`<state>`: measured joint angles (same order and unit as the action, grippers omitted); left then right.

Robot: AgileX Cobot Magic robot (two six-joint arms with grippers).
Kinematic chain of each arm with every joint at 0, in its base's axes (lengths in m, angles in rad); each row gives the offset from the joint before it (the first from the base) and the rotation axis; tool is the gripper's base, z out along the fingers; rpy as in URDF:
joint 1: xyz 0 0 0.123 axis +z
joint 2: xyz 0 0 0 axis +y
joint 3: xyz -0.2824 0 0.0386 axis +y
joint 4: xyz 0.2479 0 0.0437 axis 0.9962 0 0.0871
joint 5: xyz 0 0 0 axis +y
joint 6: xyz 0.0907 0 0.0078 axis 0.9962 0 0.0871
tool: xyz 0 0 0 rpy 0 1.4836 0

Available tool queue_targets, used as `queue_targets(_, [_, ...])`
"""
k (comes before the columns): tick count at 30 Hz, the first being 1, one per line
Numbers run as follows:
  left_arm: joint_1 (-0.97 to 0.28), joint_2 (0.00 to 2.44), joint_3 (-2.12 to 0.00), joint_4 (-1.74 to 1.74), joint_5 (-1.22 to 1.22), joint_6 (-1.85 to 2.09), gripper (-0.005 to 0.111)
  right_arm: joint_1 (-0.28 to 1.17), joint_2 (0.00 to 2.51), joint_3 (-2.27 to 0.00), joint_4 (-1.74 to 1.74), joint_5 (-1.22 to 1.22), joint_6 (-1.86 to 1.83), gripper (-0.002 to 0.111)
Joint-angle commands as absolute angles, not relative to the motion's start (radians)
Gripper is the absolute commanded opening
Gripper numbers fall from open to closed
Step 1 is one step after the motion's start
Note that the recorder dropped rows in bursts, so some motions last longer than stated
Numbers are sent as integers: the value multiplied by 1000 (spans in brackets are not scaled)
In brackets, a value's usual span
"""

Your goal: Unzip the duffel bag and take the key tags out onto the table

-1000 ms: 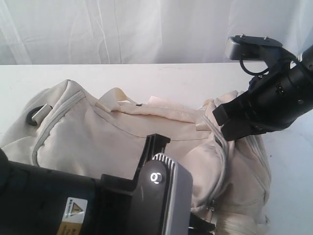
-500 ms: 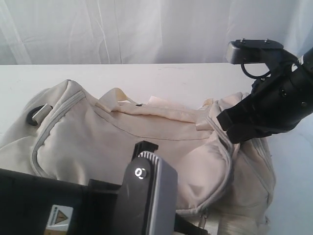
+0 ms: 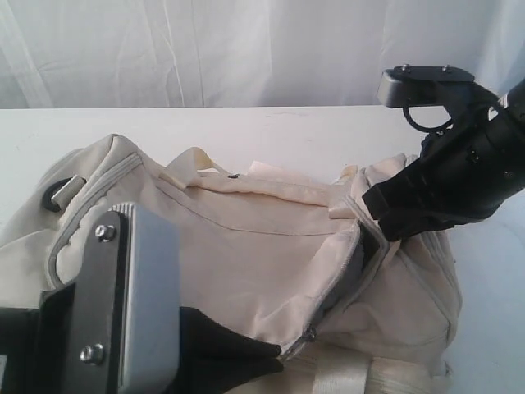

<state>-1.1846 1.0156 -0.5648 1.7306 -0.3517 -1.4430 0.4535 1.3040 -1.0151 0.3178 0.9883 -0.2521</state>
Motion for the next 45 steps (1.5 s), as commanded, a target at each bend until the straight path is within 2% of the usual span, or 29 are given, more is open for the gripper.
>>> queue_targets(1, [-1189,977,-551,1744,-441,-1497,0,446,1303,-1028,255,910,-254,0])
queue_targets(9, [-1189,972,-549,1744,-575,-1554,0,446,1303,-1033,265,906,-254,1])
queue_targets(11, [-1189,972,-549,1744,-575,-1554,0,446,1303,-1051,280,916,-254,9])
queue_targets(14, [-1189,980,-549,1744,-571,-1554,0,446,1285,-1088,299,927,-254,30])
queue_targets(17, [-1189,1001,-549,1744,-566,-1554,0,446,1260,-1133,322,991,-254,56])
queue_targets(19, [-1189,1012,-549,1744,-552,-1548,0,448,1237,-1150,346,1074,-262,64])
queue_targets(23, [-1189,1018,-549,1744,-500,-1546,0,505,1178,-1149,418,1221,-393,63])
queue_targets(30, [-1189,1031,-549,1624,-477,-1546,0,669,1076,-1136,374,1221,-625,63])
queue_targets(42, [-1189,1035,-549,1264,-391,-1544,0,829,1009,-985,250,1221,-937,64])
queue_targets(45, [-1189,1035,-549,1232,-395,-1571,0,860,1009,-952,250,1104,-1007,64])
